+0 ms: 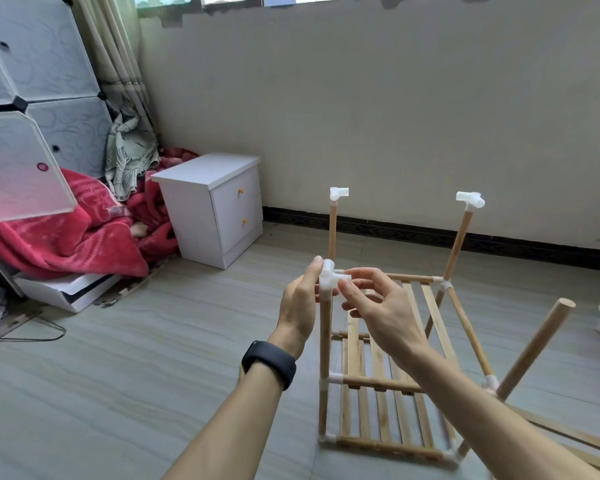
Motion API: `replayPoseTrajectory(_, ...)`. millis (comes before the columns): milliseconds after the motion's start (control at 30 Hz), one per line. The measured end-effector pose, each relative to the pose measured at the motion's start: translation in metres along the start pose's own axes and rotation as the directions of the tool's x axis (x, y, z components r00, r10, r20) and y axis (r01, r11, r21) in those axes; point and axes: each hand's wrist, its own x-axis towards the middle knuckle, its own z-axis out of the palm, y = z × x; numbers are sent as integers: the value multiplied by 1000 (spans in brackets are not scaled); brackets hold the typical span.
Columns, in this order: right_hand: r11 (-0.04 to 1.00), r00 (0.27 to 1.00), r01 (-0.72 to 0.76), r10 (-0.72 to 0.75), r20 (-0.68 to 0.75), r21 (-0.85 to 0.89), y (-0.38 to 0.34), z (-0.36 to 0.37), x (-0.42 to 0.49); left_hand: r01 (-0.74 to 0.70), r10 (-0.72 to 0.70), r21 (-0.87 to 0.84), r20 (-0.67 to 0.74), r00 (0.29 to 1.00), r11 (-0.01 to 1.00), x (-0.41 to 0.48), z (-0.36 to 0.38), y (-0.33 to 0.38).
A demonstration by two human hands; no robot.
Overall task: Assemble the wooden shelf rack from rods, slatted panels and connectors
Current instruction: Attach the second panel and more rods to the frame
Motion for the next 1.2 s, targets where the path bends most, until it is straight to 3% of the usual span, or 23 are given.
replayPoseTrajectory(167, 994, 992, -77, 84, 94, -77, 19, -10, 2, -31, 21, 120, 83, 996, 992, 18, -9, -6)
replayPoseTrajectory(300, 908, 931, -81, 216, 293, -412, 38, -3, 2, -145, 139, 60, 91, 986, 988, 24, -6, -10)
replayPoseTrajectory(367, 893, 909, -32, 213, 359, -449, 44, 7, 1, -171, 167, 44, 86, 982, 984, 26, -1, -12)
replayPoseTrajectory(633, 846, 925, 196, 8, 380, -496, 55, 18, 1, -208, 209, -16, 48, 977, 978, 27, 4, -20)
replayPoseTrajectory(800, 818, 919, 223, 6, 395, -530, 50, 35, -2, -167, 166, 19, 44, 985, 986, 21, -16, -18)
replayPoseTrajectory(1100, 790, 903, 141, 145, 405, -596, 48, 28, -5, -75, 68, 61, 118, 991, 995, 9, -21, -8)
replayPoseTrajectory(1200, 643, 851, 119, 326, 411, -757, 67, 12, -3, -73, 69, 29, 127, 990, 997, 7, -6, -8)
